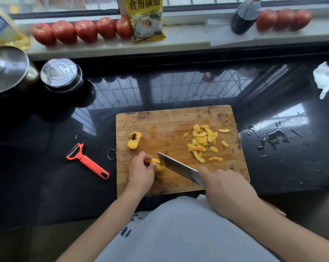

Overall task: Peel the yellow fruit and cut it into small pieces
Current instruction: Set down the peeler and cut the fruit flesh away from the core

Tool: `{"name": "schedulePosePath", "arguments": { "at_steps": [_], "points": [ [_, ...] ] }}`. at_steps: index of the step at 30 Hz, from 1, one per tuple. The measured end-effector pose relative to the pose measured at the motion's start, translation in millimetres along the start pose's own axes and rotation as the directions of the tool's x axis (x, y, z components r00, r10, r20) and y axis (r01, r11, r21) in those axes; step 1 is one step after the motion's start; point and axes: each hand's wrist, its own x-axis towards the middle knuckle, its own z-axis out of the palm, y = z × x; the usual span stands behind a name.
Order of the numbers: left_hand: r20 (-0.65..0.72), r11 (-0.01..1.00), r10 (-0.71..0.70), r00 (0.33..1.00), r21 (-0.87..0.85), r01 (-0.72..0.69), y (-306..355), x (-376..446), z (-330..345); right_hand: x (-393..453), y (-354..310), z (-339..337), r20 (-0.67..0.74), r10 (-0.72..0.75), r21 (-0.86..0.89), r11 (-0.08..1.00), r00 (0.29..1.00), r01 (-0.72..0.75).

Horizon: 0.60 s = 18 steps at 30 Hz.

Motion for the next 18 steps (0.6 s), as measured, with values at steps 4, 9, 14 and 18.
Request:
{"name": "schedulePosePath", "arguments": {
  "at_steps": [4, 9, 14, 18],
  "points": [
    [-0.010, 1.000, -0.002, 1.000, -0.017, 0.002, 1, -1, 0, -10, 4, 8, -0.013, 0.073, 0.023, 0.997, 0.997, -0.073],
    [-0.044, 0.997, -0.027, 0.999, -0.079, 0.024, 1, -5, 3, -7, -1, 11, -0.010, 0.042, 0.019, 0.999, 0.999, -0.042],
    [-0.060, 0.997, -0.022, 0.998, -0.078, 0.018, -1, -5, 5, -4, -4, 13, 0.007, 0.016, 0.012, 1.000, 1.000, -0.016],
    [-0.062, 0.997, -0.018, 0.998, -0.077, 0.014, -1, -5, 5, -4, -6, 11, 0.010, 0.009, -0.018, 1.000, 1.000, -0.008]
  ]
}}
